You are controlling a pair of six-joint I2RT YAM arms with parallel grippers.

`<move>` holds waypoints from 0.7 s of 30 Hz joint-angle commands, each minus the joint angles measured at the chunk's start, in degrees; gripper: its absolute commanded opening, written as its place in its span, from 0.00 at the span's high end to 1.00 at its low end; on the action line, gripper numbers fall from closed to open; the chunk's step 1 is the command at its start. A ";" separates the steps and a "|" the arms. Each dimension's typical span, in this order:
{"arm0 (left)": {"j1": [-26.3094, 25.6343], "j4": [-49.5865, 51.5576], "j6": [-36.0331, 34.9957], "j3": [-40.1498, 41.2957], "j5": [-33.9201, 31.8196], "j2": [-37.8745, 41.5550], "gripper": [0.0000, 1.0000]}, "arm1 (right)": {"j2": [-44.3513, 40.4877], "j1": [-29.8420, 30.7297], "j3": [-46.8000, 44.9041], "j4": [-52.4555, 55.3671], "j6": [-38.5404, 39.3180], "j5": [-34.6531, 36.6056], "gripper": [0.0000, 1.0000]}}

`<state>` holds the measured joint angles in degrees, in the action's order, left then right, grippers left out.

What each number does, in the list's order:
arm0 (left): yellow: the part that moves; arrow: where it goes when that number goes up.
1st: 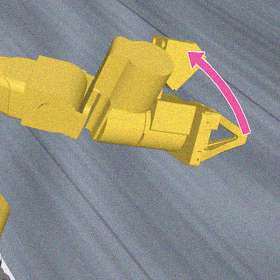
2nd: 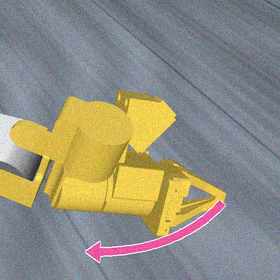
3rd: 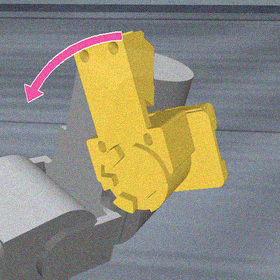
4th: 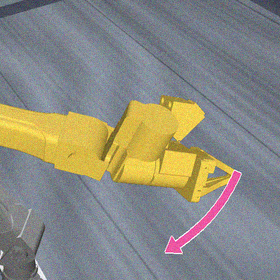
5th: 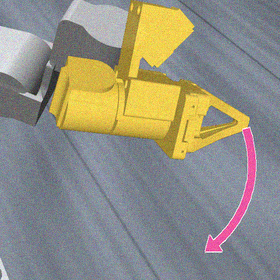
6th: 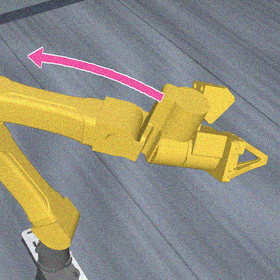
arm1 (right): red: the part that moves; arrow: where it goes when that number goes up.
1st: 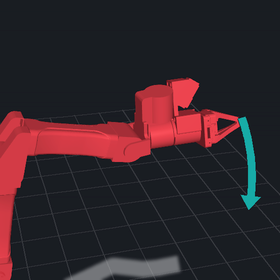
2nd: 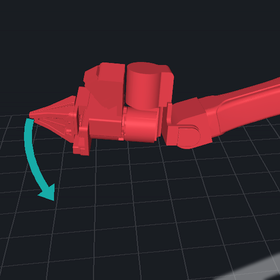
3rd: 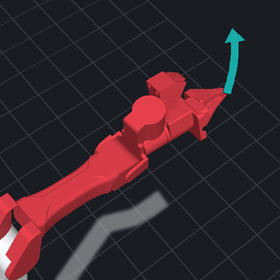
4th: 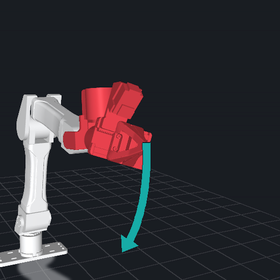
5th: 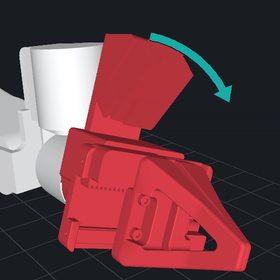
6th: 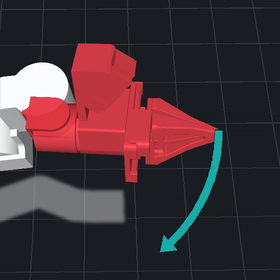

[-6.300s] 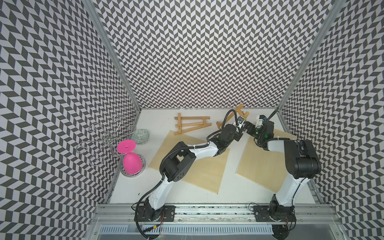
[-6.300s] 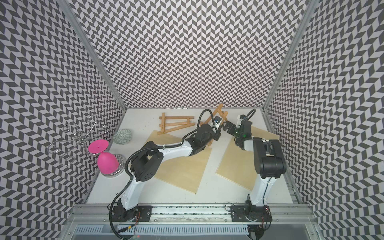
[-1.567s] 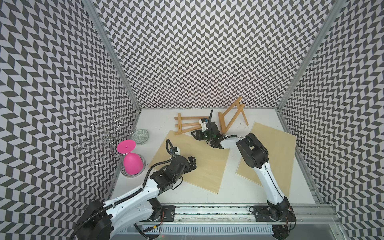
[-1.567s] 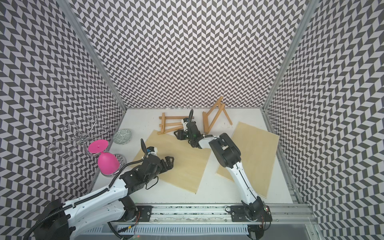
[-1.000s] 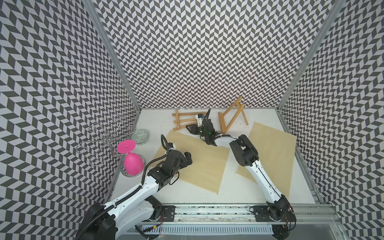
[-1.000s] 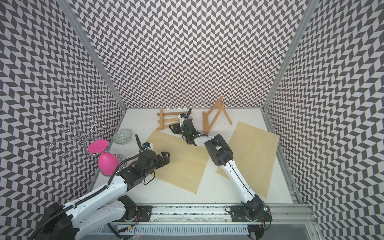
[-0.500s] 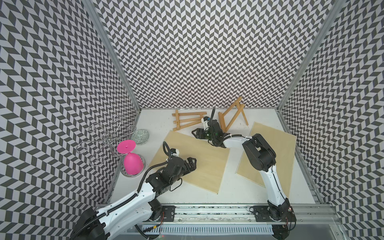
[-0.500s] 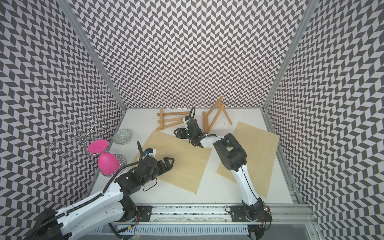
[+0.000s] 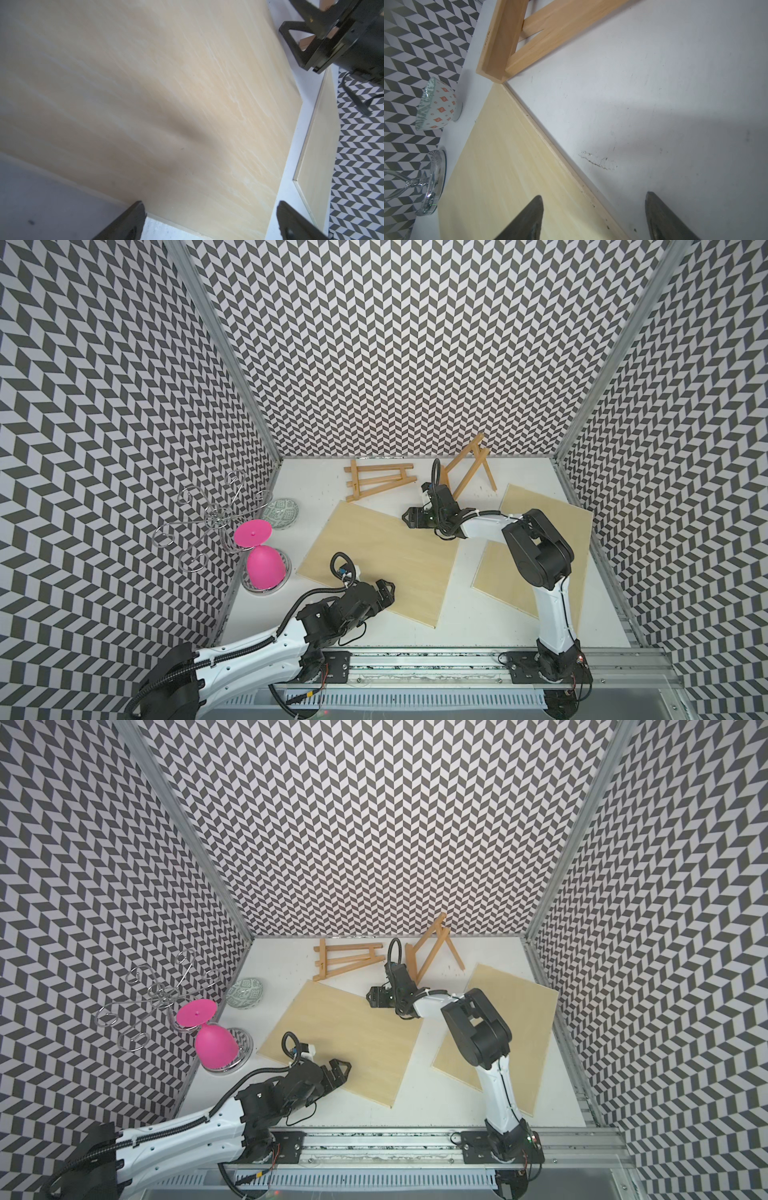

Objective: Assemble the easel
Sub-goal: Adjust the drawing board at the center of the board.

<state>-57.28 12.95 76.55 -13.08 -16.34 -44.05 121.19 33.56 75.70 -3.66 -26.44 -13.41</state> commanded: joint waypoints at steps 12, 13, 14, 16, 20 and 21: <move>-0.60 1.26 4.03 3.95 -1.00 -0.36 0.00 | -6.68 0.20 -8.00 5.01 3.22 -2.64 0.22; -0.79 1.85 4.04 3.70 -1.09 -0.04 0.00 | -7.24 0.25 -8.88 5.15 3.20 -2.43 0.22; -1.05 3.14 4.23 3.31 -1.60 0.25 0.00 | -7.73 0.22 -9.80 4.97 3.06 -2.35 0.22; -1.23 7.01 4.58 1.97 -2.19 0.62 0.00 | -8.73 0.19 -11.30 4.89 2.80 -2.15 0.22; -1.66 13.26 5.36 0.34 -2.98 0.55 0.00 | -10.46 0.26 -13.44 4.72 2.89 -1.83 0.21; -1.76 14.34 5.89 0.34 -2.99 0.61 0.00 | -10.69 0.19 -13.76 4.84 3.20 -1.96 0.21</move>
<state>-58.61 15.31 80.12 -13.15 -18.20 -43.05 111.96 33.28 63.86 -2.26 -23.46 -14.81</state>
